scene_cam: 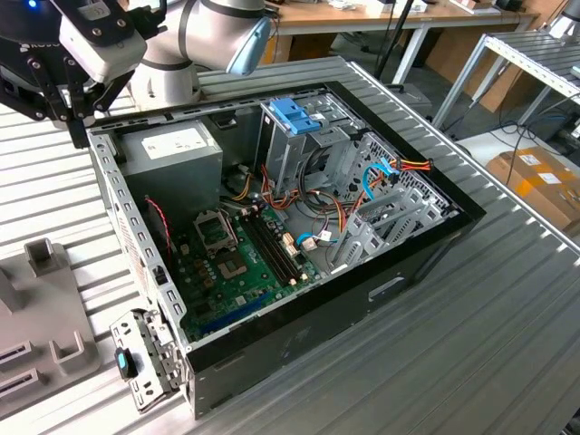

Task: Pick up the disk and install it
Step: 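Reach for the disk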

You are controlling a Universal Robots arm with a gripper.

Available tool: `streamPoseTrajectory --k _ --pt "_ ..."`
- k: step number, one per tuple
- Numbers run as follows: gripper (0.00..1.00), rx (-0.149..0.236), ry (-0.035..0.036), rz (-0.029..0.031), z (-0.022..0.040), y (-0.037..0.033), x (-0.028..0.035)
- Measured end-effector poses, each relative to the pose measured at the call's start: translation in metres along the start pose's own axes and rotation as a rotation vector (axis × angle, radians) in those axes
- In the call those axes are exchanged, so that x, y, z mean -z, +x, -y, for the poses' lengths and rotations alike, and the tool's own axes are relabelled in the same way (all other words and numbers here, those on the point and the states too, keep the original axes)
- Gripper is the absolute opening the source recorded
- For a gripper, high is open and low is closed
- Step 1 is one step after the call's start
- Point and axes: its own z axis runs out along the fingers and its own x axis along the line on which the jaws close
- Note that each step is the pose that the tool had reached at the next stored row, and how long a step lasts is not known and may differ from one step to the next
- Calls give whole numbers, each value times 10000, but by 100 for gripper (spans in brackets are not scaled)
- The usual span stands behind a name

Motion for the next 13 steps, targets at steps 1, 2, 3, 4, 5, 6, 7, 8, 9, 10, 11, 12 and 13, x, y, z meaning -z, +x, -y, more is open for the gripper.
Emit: streamPoseTrajectory --k 1,2,3,4,5,6,7,8,9,10,11,12,13 --pt "11 0 0 0 1 22 0" --pt "11 1 0 0 3 37 1" --pt "11 0 0 0 4 60 1" --pt "11 0 -1 1 6 78 1" --pt "11 1 0 0 7 91 2" --pt "11 1 0 0 9 122 2" --pt "11 2 0 0 10 138 3" --pt "11 1 1 -1 11 154 4" --pt "11 1 0 0 13 181 4" --pt "11 1 0 0 16 209 5" --pt "11 0 0 1 17 233 5" --pt "11 0 0 1 19 249 5" --pt "11 0 -1 1 20 266 5"
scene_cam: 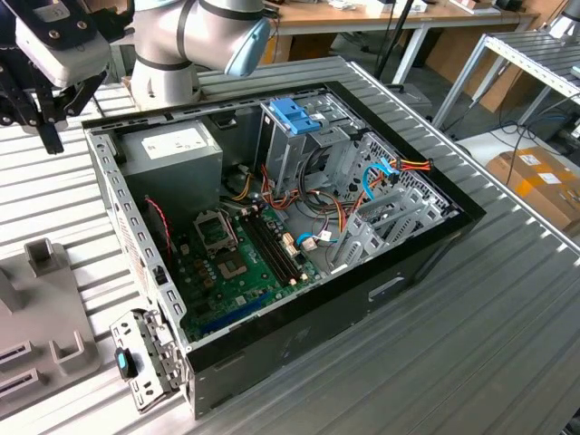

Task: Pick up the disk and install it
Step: 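Reach for the disk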

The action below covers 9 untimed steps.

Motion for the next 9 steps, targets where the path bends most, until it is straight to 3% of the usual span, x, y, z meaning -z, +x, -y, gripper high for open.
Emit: streamPoseTrajectory --k 9 --pt "11 1 0 -1 10 132 3"
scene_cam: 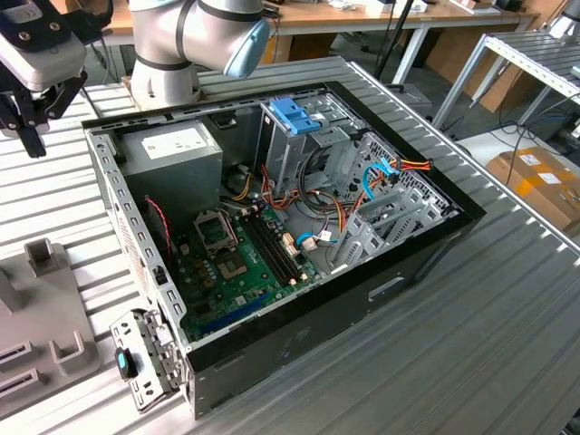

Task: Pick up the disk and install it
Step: 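Reach for the disk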

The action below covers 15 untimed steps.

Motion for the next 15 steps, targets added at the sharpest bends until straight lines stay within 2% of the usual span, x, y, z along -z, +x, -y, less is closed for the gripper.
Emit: streamPoseTrajectory --k 15 --pt "11 0 0 0 2 30 1"
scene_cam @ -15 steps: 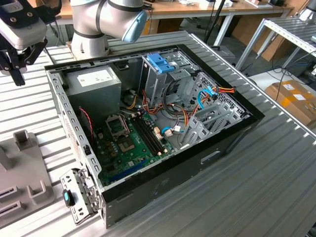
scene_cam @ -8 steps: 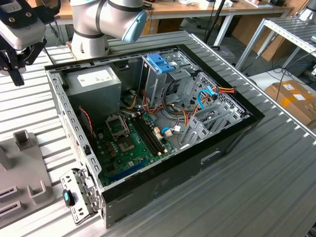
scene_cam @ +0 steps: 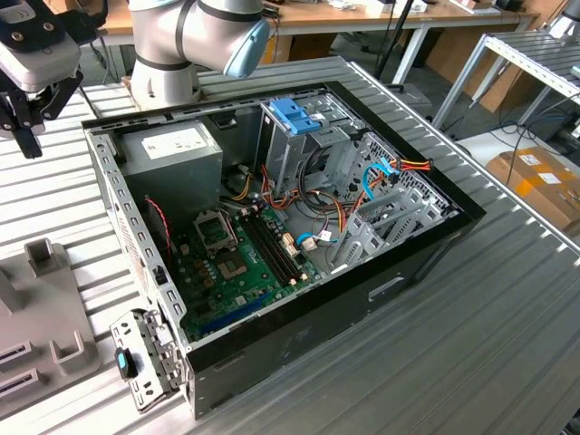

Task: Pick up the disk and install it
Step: 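Reach for the disk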

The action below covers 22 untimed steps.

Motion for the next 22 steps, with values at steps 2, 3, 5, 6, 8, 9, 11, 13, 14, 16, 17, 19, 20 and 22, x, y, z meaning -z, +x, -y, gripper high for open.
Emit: streamPoseTrajectory --k 2,3,5,6,8,9,11,13,14,16,17,19,20,22 --pt "11 0 0 0 3 34 0" --pt "11 0 -1 0 4 52 0" --pt "11 0 0 0 6 74 0" --pt "11 0 -1 0 7 88 0" --pt "11 0 -1 0 9 113 0" --pt "11 0 -1 0 9 120 0" --pt "11 1 0 0 9 120 0" --pt "11 0 0 0 9 121 0" --pt "11 0 -1 0 9 122 0" --pt "11 -1 0 0 10 134 0" --pt "11 -1 0 0 10 141 1" --pt "11 -1 0 0 11 157 1" --pt "11 0 0 0 12 167 1" --pt "11 1 0 0 12 179 2"
